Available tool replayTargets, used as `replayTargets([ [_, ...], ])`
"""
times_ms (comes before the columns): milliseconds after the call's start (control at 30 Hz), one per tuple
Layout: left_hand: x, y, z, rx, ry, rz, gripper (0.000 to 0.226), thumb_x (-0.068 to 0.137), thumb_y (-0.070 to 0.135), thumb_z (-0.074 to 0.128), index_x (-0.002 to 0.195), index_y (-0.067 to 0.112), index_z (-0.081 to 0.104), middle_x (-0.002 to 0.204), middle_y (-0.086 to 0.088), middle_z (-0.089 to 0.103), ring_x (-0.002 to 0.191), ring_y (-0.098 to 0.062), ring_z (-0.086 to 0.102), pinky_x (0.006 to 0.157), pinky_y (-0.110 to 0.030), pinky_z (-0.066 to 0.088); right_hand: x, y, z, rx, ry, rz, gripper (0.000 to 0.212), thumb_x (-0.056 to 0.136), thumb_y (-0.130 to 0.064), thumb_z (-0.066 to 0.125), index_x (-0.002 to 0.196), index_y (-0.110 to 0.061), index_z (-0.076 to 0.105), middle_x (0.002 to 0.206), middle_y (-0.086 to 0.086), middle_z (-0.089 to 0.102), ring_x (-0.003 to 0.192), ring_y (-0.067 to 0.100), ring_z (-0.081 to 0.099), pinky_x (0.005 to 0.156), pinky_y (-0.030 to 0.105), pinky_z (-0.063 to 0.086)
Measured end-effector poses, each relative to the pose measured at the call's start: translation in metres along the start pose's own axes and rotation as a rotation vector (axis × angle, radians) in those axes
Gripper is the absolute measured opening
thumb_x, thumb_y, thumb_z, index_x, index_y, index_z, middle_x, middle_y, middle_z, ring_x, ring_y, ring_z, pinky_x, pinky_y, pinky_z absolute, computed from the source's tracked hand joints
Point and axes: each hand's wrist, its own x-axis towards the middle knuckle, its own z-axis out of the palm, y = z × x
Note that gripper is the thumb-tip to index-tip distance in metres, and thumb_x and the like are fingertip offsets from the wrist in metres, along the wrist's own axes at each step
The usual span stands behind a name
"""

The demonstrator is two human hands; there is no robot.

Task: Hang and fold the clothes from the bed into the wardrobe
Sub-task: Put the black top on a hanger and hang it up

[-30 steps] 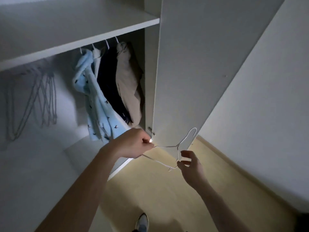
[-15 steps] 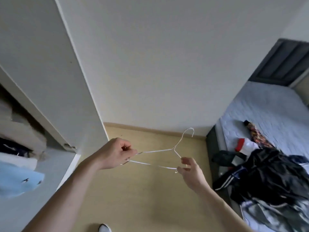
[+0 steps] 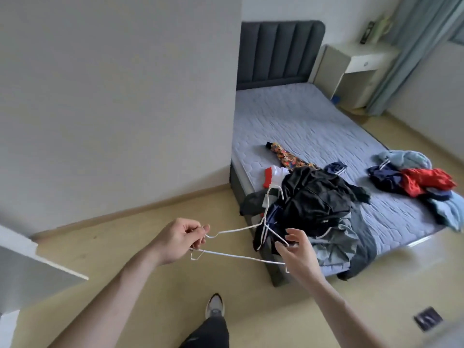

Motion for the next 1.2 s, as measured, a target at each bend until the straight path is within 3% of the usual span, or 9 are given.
replayTargets([
  [167, 0.084, 0.02, 0.05, 0.031, -0.109, 0.005, 0.046, 0.103, 0.039, 0.056, 0.071, 0.008, 0.068, 0.063, -0.002, 0.064, 0.062, -0.011, 0.061, 0.064, -0.028, 0.053, 0.043, 0.047, -0.052, -0.125, -0.02, 0.082, 0.038, 0.089, -0.039, 0.072, 0.125, -0.04, 0.06, 0.113, -0.014, 0.066, 0.099, 0.004, 0.065, 0.089, 0.033, 0.056],
  [300, 0.169, 0.025, 0.096, -0.034, -0.133, -0.029, 0.046, 0.104, 0.036, 0.055, 0.077, 0.001, 0.068, 0.06, 0.001, 0.061, 0.057, -0.012, 0.057, 0.056, -0.027, 0.049, 0.09, 0.061, -0.087, -0.137, -0.037, 0.124, 0.008, 0.096, -0.032, 0.067, 0.093, -0.032, 0.075, 0.084, -0.014, 0.075, 0.073, -0.006, 0.064, 0.068, 0.013, 0.048],
  [467, 0.257, 0.003, 0.137, -0.02, -0.045, -0.094, 0.039, 0.101, 0.043, 0.059, 0.075, 0.017, 0.07, 0.062, 0.001, 0.058, 0.055, -0.011, 0.053, 0.055, -0.033, 0.049, 0.152, 0.073, -0.115, -0.187, -0.075, 0.134, 0.023, 0.097, -0.025, 0.066, 0.074, -0.024, 0.07, 0.072, -0.002, 0.069, 0.064, 0.013, 0.059, 0.064, 0.03, 0.046],
  [533, 0.299, -0.008, 0.152, -0.036, -0.004, -0.133, 0.025, 0.101, 0.036, 0.061, 0.084, 0.021, 0.072, 0.071, 0.005, 0.062, 0.066, -0.015, 0.056, 0.064, -0.033, 0.05, 0.187, 0.078, -0.126, -0.215, -0.069, 0.14, 0.022, 0.097, -0.025, 0.066, 0.075, -0.027, 0.069, 0.07, -0.007, 0.068, 0.062, 0.009, 0.057, 0.063, 0.027, 0.045],
  [633, 0.355, -0.025, 0.169, -0.006, 0.003, -0.264, 0.011, 0.103, 0.023, 0.059, 0.11, 0.016, 0.065, 0.11, -0.004, 0.067, 0.097, -0.018, 0.062, 0.08, -0.021, 0.05, 0.232, 0.081, -0.144, -0.217, -0.026, 0.143, 0.024, 0.096, -0.02, 0.064, 0.073, -0.024, 0.066, 0.063, -0.014, 0.062, 0.058, 0.005, 0.051, 0.057, 0.017, 0.039],
  [767, 0.42, -0.032, 0.197, 0.279, -0.204, -0.354, 0.01, 0.1, 0.029, 0.059, 0.107, 0.027, 0.066, 0.11, 0.005, 0.068, 0.101, -0.017, 0.063, 0.083, -0.027, 0.047, 0.29, 0.095, -0.178, -0.19, 0.098, 0.239, 0.025, 0.097, -0.024, 0.06, 0.074, -0.018, 0.064, 0.063, -0.005, 0.062, 0.058, 0.01, 0.05, 0.056, 0.022, 0.041],
  [967, 0.487, 0.006, 0.279, 0.532, -0.457, -0.287, 0.007, 0.091, 0.031, 0.06, 0.093, 0.034, 0.066, 0.103, 0.01, 0.068, 0.096, -0.018, 0.065, 0.087, -0.031, 0.055, 0.346, 0.132, -0.232, -0.162, 0.246, 0.355, 0.021, 0.099, -0.024, 0.059, 0.081, -0.02, 0.068, 0.068, -0.002, 0.068, 0.068, 0.022, 0.062, 0.059, 0.031, 0.045],
  [1100, 0.523, 0.036, 0.345, 0.611, -0.538, -0.234, 0.016, 0.092, 0.036, 0.056, 0.104, 0.035, 0.066, 0.12, 0.01, 0.058, 0.102, -0.021, 0.063, 0.091, -0.036, 0.052, 0.383, 0.161, -0.265, -0.115, 0.313, 0.392, 0.017, 0.1, -0.029, 0.061, 0.086, -0.022, 0.069, 0.074, -0.002, 0.07, 0.073, 0.019, 0.064, 0.062, 0.031, 0.046],
  [1200, 0.545, 0.052, 0.401, 0.623, -0.554, -0.253, 0.017, 0.095, 0.034, 0.056, 0.11, 0.032, 0.065, 0.125, 0.007, 0.051, 0.096, -0.023, 0.06, 0.081, -0.035, 0.049, 0.414, 0.191, -0.288, -0.095, 0.295, 0.408, 0.019, 0.101, -0.032, 0.059, 0.089, -0.021, 0.069, 0.079, -0.003, 0.071, 0.078, 0.019, 0.065, 0.066, 0.033, 0.047],
])
